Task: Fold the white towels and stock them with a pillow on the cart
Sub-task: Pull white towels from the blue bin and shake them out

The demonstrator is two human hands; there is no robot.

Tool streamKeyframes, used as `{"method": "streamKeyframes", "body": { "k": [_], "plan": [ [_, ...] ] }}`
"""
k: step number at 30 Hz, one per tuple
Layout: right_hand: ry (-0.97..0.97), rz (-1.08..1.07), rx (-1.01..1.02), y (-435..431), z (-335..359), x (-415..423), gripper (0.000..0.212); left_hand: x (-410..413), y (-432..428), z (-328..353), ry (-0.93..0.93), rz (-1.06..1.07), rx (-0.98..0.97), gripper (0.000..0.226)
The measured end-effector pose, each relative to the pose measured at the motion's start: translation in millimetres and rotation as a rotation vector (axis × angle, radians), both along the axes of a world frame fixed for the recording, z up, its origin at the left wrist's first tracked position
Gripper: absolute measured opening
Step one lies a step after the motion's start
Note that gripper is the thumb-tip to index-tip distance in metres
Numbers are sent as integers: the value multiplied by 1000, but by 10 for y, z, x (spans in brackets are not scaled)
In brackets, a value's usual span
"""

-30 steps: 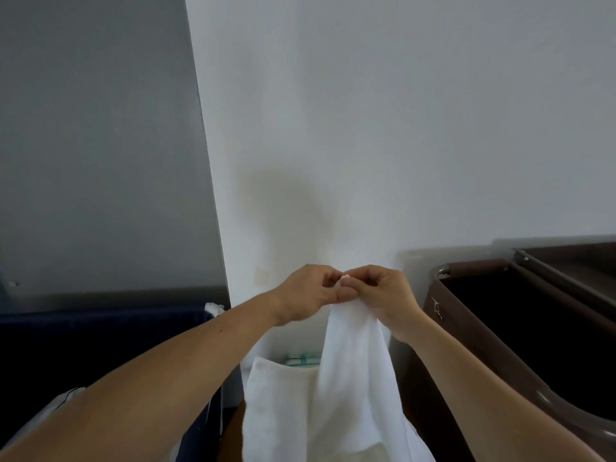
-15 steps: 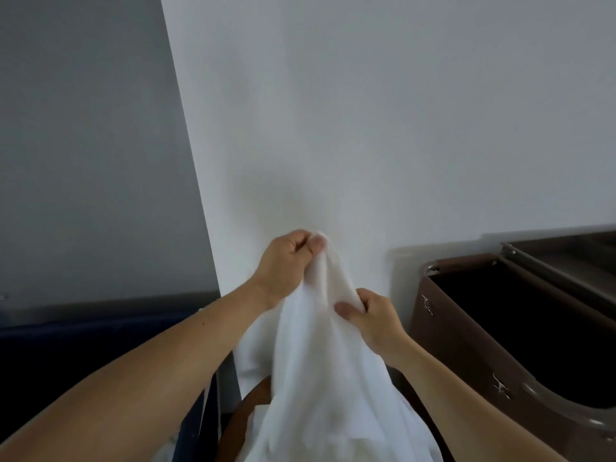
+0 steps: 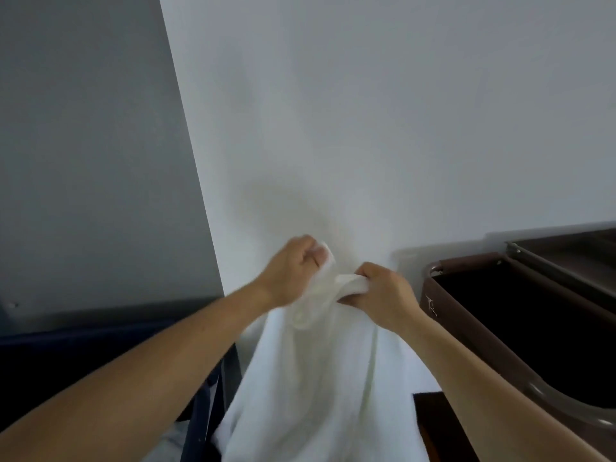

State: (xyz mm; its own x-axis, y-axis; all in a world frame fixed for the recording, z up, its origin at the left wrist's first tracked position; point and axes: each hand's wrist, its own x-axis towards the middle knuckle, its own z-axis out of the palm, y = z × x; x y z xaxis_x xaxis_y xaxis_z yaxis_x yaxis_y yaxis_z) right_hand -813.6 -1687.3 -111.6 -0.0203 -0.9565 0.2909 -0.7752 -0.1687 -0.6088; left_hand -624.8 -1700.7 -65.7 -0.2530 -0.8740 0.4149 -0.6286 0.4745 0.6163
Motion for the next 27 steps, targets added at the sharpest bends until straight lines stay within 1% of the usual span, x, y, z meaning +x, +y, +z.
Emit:
{"method": "streamKeyframes", "body": {
  "k": [1, 2, 4, 5, 6, 8, 11, 13, 14, 15, 16, 18, 19, 21, 24, 26, 27],
  "plan": [
    [26, 17, -14, 8, 111, 66, 34, -61, 58, -92, 6, -48, 74, 33],
    [49, 35, -16, 15, 206, 110, 28, -99, 119, -151, 51, -92, 164, 32],
    [107, 74, -6, 17, 339, 146, 20, -124, 202, -196, 220, -177, 365, 28],
    [138, 97, 1, 21, 377, 156, 19, -120, 222, -198, 269, -199, 433, 27],
    [165, 118, 9, 26, 393, 170, 19, -114, 231, -195, 261, -203, 458, 26],
    [172, 142, 18, 38, 375, 207, 19, -114, 230, -197, 146, -163, 385, 29],
    [39, 168, 17, 72, 339, 212, 26, -101, 232, -183, -107, -92, 103, 33],
    [-52, 235, 87, 113, 328, 148, 33, -67, 240, -140, -284, -64, -84, 32],
    [-87, 278, 141, 135, 306, 106, 35, -40, 234, -97, -327, -50, -165, 31],
    [-119, 308, 186, 156, 264, 55, 35, -5, 212, -46, -330, -30, -236, 30],
    [-157, 308, 206, 171, 203, 3, 37, 33, 183, 17, -298, 1, -298, 28],
    [-286, 234, 214, 179, 61, -114, 45, 117, 120, 172, -173, 80, -375, 24],
    [-352, 206, 230, 182, -13, -172, 44, 154, 87, 253, -107, 111, -397, 24],
    [-432, 195, 293, 201, -144, -269, 36, 233, 30, 399, 22, 159, -429, 27],
    [-501, 169, 374, 218, -308, -424, 29, 331, -57, 568, 223, 246, -448, 29],
    [-504, 101, 354, 185, -365, -512, 31, 362, -122, 590, 319, 311, -409, 31],
    [-469, 49, 327, 160, -363, -542, 31, 372, -150, 560, 334, 345, -373, 31]
  ]
}}
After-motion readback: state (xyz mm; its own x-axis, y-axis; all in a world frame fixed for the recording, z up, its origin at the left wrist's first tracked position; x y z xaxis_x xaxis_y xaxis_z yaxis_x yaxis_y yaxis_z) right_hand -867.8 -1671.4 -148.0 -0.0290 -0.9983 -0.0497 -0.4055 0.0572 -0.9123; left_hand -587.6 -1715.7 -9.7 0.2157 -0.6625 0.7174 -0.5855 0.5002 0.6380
